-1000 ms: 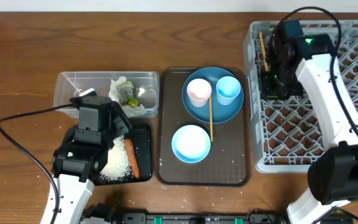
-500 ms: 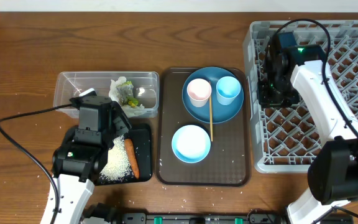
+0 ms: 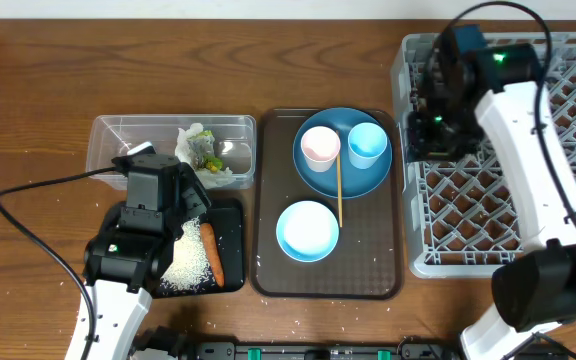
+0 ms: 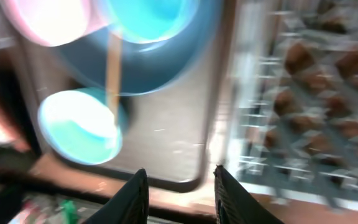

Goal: Sort waste into correct bins and load items into the dishwasher rack
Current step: 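Return the right gripper to the blue plate and grasp the second chopstick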

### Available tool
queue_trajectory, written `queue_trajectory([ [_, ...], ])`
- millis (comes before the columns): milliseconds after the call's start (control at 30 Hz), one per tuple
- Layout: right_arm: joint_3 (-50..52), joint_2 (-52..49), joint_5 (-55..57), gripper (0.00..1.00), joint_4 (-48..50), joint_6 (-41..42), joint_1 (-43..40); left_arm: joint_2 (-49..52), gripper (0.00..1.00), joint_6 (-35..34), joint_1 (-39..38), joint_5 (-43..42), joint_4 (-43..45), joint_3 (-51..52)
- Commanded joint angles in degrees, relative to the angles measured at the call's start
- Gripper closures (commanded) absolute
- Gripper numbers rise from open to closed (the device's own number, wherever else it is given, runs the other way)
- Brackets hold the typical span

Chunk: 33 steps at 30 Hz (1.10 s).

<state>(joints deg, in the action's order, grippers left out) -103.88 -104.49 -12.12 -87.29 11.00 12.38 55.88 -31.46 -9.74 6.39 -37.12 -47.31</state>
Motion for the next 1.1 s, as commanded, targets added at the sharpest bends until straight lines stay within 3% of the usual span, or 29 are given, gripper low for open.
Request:
queue_trajectory([
  [0,0.7,0.0,-6.1,0.67,1.1,6.1,5.5,-0.2,0.32,0.4,0.3,0.7,-0.1,-0.5],
  [400,10.4,0.0,4.9,0.65,11.3,24.4,21.0,-0.2,0.32,1.0,0.3,1.8,-0.1,-0.6],
  [700,19.7,0.0,8.2,0.65,17.8,26.7,22.5,-0.2,0.32,1.0,0.3,1.8,-0.1,-0.6],
  [1067,29.7,-0.1,3.9,0.70,30.2,26.7,23.5,-0.2,0.32,1.0,0.3,1.8,-0.1,-0.6],
])
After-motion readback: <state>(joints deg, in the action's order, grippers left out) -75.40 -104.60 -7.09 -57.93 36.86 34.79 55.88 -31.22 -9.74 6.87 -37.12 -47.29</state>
